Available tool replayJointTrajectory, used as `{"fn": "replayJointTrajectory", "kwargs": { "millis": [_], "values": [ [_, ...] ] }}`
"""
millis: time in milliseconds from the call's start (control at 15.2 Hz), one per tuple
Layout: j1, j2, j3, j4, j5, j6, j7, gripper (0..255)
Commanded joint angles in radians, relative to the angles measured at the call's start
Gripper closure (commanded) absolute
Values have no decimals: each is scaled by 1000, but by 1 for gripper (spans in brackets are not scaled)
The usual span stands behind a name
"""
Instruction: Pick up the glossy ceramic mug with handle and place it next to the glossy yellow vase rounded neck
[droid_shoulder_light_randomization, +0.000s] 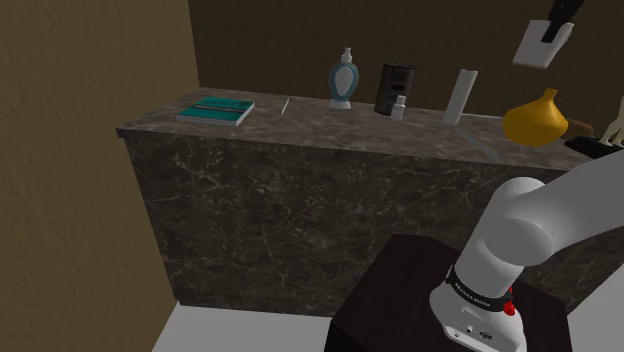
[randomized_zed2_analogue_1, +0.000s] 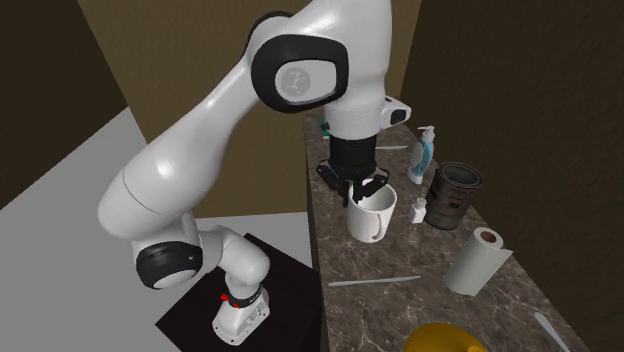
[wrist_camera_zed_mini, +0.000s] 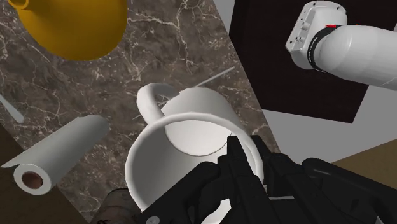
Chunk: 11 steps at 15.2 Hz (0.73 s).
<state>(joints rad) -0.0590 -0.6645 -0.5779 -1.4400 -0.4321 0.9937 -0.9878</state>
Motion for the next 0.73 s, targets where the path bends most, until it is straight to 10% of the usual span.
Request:
{"fn": "replayJointTrajectory", "kwargs": {
  "millis": [0, 660],
  "values": [
    [8, 9, -45, 46, -27, -16, -61, 255],
    [127, 77, -360, 306, -147, -53, -381, 255]
  ]
}}
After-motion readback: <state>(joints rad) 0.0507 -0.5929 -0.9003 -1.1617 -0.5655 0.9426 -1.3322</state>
